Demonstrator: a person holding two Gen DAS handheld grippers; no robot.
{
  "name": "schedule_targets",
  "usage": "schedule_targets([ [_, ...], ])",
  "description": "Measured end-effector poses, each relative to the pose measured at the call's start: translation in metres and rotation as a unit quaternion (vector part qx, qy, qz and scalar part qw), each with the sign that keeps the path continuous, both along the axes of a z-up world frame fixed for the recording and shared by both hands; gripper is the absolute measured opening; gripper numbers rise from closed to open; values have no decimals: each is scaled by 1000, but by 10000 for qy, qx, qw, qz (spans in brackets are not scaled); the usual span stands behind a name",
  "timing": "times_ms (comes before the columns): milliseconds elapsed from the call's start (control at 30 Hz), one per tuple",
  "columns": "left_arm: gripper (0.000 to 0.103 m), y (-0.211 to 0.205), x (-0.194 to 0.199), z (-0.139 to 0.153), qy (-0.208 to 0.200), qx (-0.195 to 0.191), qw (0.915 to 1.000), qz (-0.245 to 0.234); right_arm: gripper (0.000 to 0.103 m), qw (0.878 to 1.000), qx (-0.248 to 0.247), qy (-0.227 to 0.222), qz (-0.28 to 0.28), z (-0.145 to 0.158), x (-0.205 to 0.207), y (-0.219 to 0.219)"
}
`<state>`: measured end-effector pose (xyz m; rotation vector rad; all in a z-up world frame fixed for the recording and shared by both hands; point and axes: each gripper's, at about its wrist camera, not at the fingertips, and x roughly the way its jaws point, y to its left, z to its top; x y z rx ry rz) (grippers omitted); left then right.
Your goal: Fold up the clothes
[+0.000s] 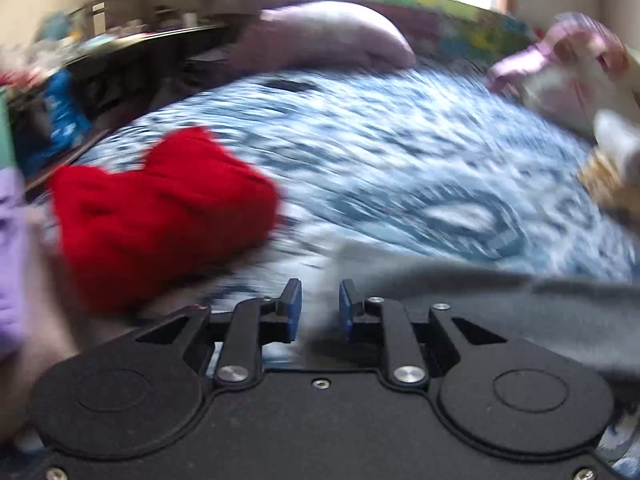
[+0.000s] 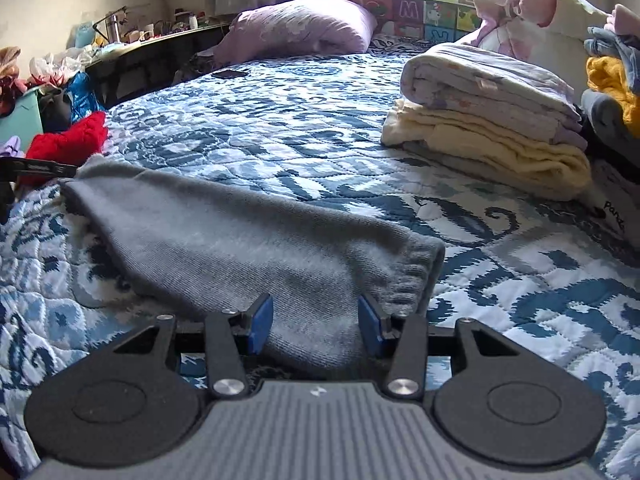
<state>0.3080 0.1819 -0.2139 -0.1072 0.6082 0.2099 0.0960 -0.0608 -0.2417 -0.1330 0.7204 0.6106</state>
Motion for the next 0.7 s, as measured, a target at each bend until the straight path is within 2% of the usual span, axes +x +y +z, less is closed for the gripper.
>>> schedule_targets([
  [100, 20, 9, -24, 8, -18, -196, 9998, 58, 50, 10000, 98, -9, -14, 2, -8, -4],
  [133, 23, 10, -30, 8, -32, -441, 9990, 68, 50, 9999, 144, -2, -22, 2, -11, -6],
  [167, 32, 12, -36, 6, -69, -796, 9968, 86, 50, 9998, 191, 1, -40, 3, -14, -8],
  [200, 36, 13, -41, 3, -111, -1173, 9930, 107, 50, 9997, 239, 3, -69, 3, -16, -9],
  [233, 44, 13, -45, -2, -151, -1565, 9875, 138, 50, 9995, 291, 15, -96, 4, -18, -11],
  [267, 47, 13, -48, -8, -191, -1959, 9803, 172, 50, 9993, 348, 29, -132, 5, -20, -14],
  [400, 53, 12, -43, -34, -166, -3258, 9443, 431, 51, 9984, 490, 32, -275, 9, -25, -23],
  [467, 53, 6, -39, -41, -187, -3470, 9363, 506, 51, 9980, 530, 17, -357, 12, -22, -28],
  [533, 53, -1, -33, -42, -199, -3447, 9371, 510, 51, 9977, 505, -46, -461, 14, -18, -30],
  [633, 53, 0, -22, -48, -233, -3692, 9269, 628, 50, 9972, 479, -120, -568, 13, -9, -31],
  [700, 53, 5, -14, -51, -301, -3795, 9220, 708, 44, 9968, 510, -60, -619, 9, 1, -32],
])
